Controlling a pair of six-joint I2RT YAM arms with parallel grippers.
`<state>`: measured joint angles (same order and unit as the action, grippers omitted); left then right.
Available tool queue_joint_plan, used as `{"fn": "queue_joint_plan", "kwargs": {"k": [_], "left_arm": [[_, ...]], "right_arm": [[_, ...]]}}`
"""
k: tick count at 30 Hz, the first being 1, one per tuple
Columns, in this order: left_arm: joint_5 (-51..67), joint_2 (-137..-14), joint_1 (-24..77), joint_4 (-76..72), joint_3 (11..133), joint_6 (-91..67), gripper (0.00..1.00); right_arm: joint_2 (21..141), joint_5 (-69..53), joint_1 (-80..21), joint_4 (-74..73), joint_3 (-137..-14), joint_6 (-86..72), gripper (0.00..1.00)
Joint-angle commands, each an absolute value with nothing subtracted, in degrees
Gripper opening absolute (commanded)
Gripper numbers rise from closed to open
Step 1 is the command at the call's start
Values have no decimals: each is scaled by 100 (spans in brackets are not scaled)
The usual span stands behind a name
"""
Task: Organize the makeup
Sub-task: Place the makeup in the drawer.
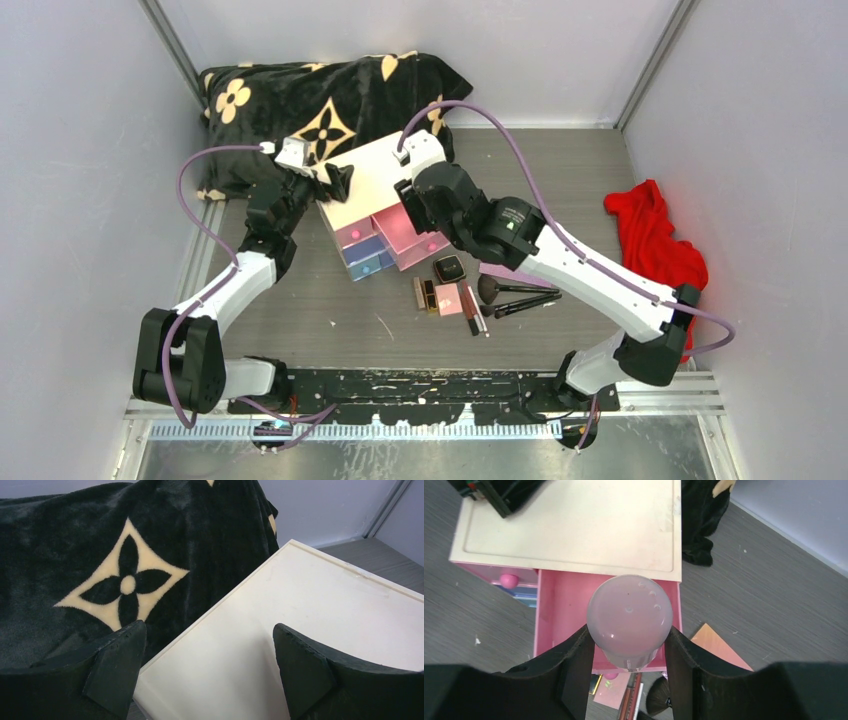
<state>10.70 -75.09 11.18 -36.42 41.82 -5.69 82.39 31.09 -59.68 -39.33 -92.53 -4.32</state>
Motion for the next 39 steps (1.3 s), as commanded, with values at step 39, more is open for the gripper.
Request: {"fn": "queue_joint_plan", "kwargs": {"k": [39], "left_arm": [[936,-7903,1081,-2007,3704,-335,97]], "right_arm": [[9806,1484,-5115,-6145,-10946,145,17]]}}
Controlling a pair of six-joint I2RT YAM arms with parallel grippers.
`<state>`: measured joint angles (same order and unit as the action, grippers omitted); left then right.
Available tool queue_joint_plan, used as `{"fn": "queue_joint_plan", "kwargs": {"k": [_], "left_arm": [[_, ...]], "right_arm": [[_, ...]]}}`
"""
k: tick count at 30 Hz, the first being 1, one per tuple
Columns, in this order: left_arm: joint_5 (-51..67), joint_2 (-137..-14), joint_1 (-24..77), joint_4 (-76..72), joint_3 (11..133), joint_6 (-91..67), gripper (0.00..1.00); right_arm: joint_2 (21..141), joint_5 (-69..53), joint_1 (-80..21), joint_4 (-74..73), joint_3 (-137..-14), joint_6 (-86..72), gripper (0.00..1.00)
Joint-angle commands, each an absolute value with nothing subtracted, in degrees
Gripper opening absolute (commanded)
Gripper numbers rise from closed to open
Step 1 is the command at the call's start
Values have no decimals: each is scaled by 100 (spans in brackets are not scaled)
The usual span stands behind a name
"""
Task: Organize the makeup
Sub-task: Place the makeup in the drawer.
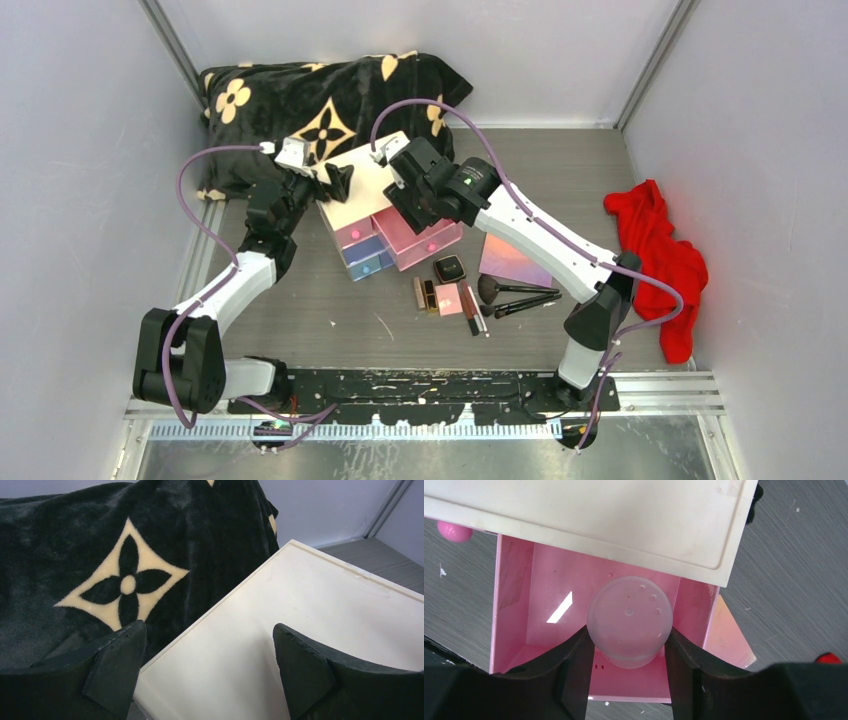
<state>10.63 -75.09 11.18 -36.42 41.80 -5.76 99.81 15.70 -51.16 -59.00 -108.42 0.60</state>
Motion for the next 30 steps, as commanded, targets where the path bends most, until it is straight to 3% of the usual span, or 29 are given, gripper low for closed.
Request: {"fn": "queue_joint_plan", "kwargs": {"k": [1,6,7,17,25,30], "left_arm": [[937,-7903,1077,-2010,3701,-333,97],[940,-7902,1080,-1999,3709,-330,97],[943,-7901,1081,-2002,3709,-333,97],[949,-7916,1080,-1989,3718,-334,97],[950,-7934,1081,-1982,3735,-332,97],[946,-7930,1078,-1976,3736,-334,97]], "right_arm": [[9816,1480,-5115,-6124,-10920,143,28],[9726,1467,-5115,-5825,-10658,139,72],[9684,1439,-5115,-5756,-10612,148,75],[9115,1740,-5115,-4996,-10449,173,81],[8496,1952,-5114,-4728,-10491,161,81],[7867,1989,-5115,-4549,-9594,-97,80]]}}
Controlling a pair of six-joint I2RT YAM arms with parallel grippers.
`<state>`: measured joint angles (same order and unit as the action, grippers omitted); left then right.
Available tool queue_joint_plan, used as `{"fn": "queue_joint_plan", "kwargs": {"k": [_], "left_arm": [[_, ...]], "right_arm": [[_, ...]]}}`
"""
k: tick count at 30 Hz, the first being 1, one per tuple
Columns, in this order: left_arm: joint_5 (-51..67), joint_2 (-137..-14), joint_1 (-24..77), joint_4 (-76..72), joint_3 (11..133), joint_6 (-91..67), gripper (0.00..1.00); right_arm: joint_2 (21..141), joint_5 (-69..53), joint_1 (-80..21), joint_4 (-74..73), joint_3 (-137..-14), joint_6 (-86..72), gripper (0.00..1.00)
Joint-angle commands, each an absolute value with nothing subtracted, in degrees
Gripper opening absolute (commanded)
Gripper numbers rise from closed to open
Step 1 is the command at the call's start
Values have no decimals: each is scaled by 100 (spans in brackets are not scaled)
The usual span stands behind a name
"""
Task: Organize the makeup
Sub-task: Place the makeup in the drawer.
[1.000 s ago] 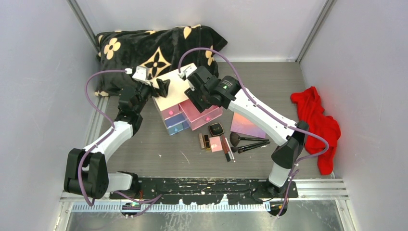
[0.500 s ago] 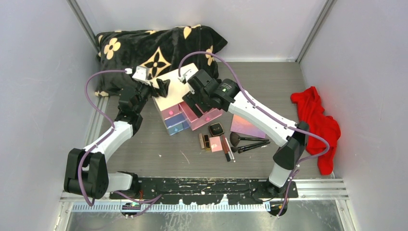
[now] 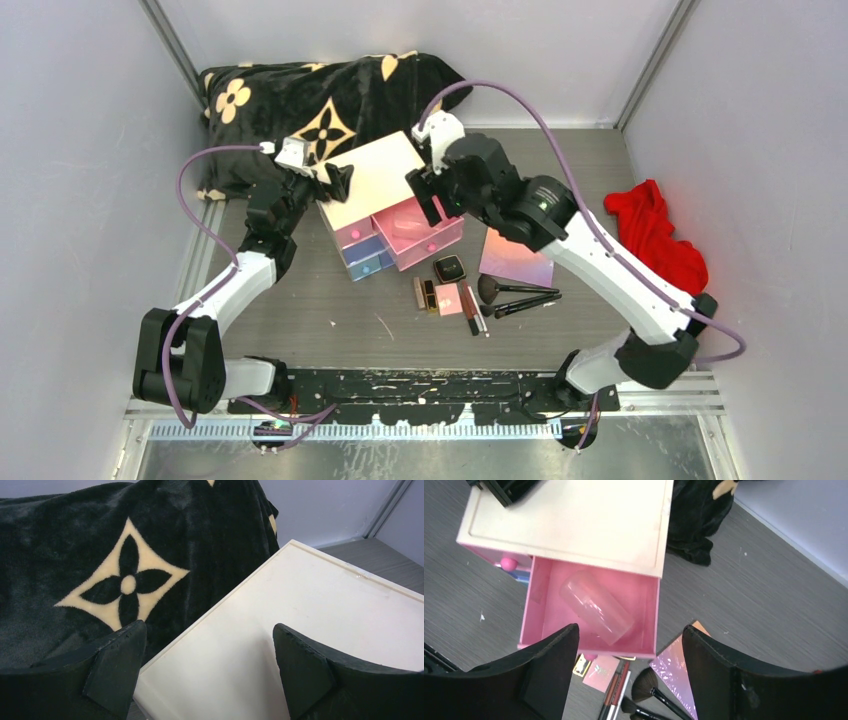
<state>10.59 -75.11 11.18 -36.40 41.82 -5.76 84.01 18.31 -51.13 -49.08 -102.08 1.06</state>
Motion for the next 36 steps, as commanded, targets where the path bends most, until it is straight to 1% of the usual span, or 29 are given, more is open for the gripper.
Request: {"fn": "queue_joint_plan", "kwargs": {"k": [1,6,11,13,16,20,23,27,31,36], "left_arm": [[949,-7932,1076,-1974,3737,-334,97],[966,-7888,1081,-2005,3694,-325,97],[975,-7890,1090,-2020,3687,-317,97],[974,-7922,1098,-1989,3729,-301,97],[962,-7935,1137,-1954,3745,-274,100],[949,-7906,1151,-1965,3727,-264,100],[940,-7897,1151,-1981,3709,-264,100],[932,-7903,1168,-1986,3717,-255,100],[916,-7928,1178,-1958,3735,-240,100],[905,-7930,1200,-1951,3744,-222,100]], "right_arm": [[7671,2028,-5113,-4465,-9263,-155,79],[6823,2049,-5115,-3954,-7546,-699,77],[5959,1984,-5115,-3090,-5605,-1584,76],[5661,2067,-5115,-2818,-5042,-1941,75],[5493,2064,-5115,-2582,-4458,-2324,71],[5621,1655,-5115,-1945,-3848,-2638,63],[5865,1367,-5134,-1427,-3524,-2842,59],[6205,1323,-5404,-687,-3234,-2981,59],[6625,1638,-5910,98,-3073,-3170,58],[7156,2426,-6499,521,-3272,-3260,59]]}}
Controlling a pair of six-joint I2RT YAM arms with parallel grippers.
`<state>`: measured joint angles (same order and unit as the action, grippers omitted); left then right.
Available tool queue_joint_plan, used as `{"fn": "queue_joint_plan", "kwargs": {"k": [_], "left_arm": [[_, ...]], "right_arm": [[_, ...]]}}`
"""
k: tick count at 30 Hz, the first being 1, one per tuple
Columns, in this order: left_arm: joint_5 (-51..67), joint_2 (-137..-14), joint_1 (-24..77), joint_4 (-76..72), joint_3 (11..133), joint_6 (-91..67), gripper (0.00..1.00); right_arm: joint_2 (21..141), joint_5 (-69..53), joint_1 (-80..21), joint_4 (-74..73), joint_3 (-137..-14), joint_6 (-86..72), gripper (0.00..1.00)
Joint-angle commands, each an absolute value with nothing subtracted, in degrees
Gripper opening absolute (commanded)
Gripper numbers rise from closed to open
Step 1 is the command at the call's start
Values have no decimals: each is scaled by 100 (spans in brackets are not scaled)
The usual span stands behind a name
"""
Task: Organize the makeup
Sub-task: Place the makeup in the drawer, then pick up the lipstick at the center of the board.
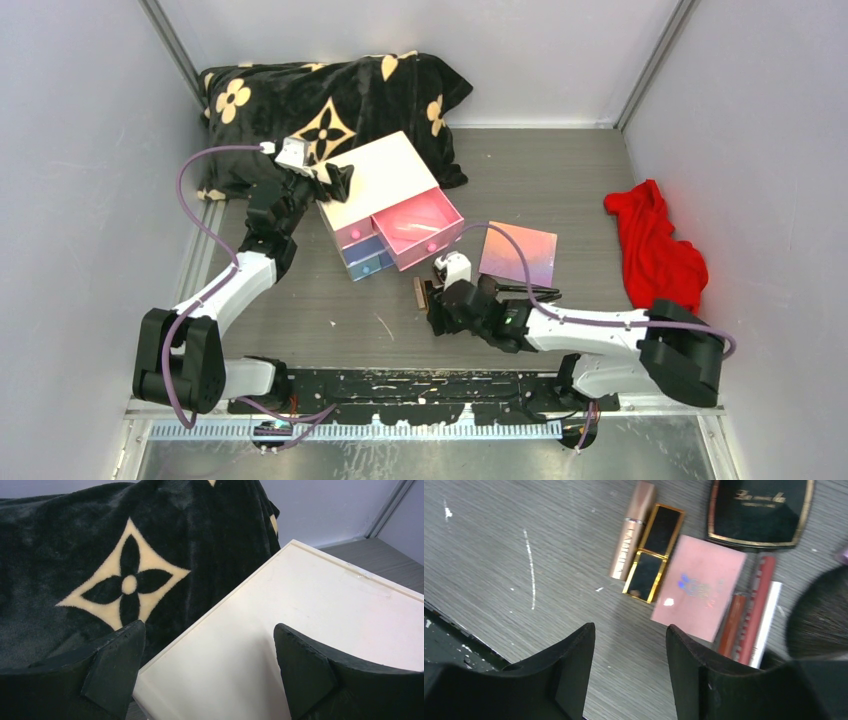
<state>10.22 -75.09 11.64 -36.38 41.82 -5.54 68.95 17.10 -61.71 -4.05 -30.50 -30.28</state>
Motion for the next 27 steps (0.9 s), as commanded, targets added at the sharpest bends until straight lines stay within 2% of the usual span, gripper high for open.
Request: {"fn": "queue_joint_plan", "kwargs": {"k": [1,16,23,27], "left_arm": [[906,-7927,1204,-1947,3739,-220,100],[886,-7912,1237,-1949,3735,-193,100],[888,-7910,1233,-1945,3735,-188,100],[889,-7916,1243,-1947,3735,-192,100]], "right_arm": [[7249,2536,-6542,595,-3285,-3310,59],[8167,3217,-6557,1312,-3152,-3724,56],[8492,3403,-6557,1380,-3163,-3846,46],[8592,3395,-6556,1380,-3154,-3850,31]]}}
